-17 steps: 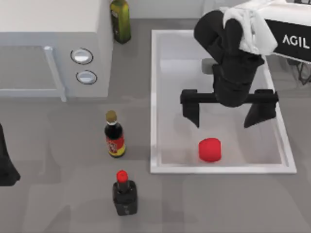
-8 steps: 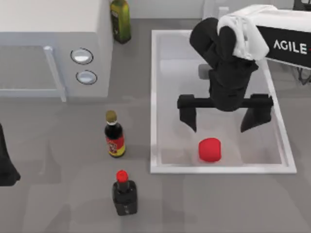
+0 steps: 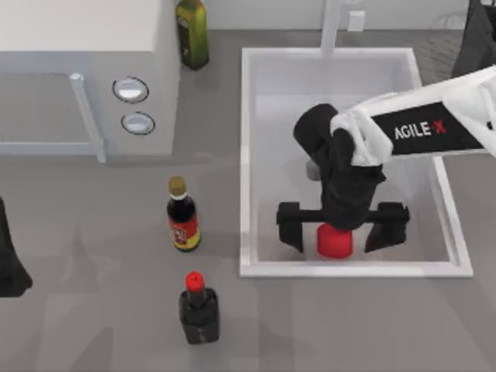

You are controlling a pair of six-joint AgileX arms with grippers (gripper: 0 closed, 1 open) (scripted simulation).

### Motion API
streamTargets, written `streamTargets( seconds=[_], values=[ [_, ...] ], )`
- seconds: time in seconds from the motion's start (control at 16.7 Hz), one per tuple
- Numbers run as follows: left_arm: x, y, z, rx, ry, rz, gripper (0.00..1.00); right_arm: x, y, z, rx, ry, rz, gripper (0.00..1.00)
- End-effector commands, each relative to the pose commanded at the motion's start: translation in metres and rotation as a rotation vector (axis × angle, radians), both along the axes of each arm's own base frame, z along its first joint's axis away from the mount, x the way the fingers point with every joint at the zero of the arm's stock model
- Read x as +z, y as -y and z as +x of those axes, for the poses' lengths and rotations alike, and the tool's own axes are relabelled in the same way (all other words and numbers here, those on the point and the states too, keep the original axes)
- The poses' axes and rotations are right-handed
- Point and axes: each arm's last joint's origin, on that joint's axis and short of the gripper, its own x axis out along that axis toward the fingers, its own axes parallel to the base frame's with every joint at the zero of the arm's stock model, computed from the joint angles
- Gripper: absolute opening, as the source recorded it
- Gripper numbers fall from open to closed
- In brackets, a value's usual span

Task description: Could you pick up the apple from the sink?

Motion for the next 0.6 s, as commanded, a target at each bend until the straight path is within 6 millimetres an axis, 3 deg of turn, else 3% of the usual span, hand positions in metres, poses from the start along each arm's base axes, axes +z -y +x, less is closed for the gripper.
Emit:
streamTargets(
  seconds=[0.18,0.42,0.6],
  values=[
    [0.0,0.0,0.0,0.0,0.0,0.0,1.0,-0.022,0.002,-0.004,0.0,-0.01,-0.006,1.0],
    [0.0,0.0,0.0,0.0,0.0,0.0,1.0,-0.022,0.002,-0.004,0.0,-0.01,-0.006,1.0],
    [0.0,0.0,0.0,0.0,0.0,0.0,1.0,-0.022,0.002,-0.004,0.0,-0.01,-0.006,0.77]
  ],
)
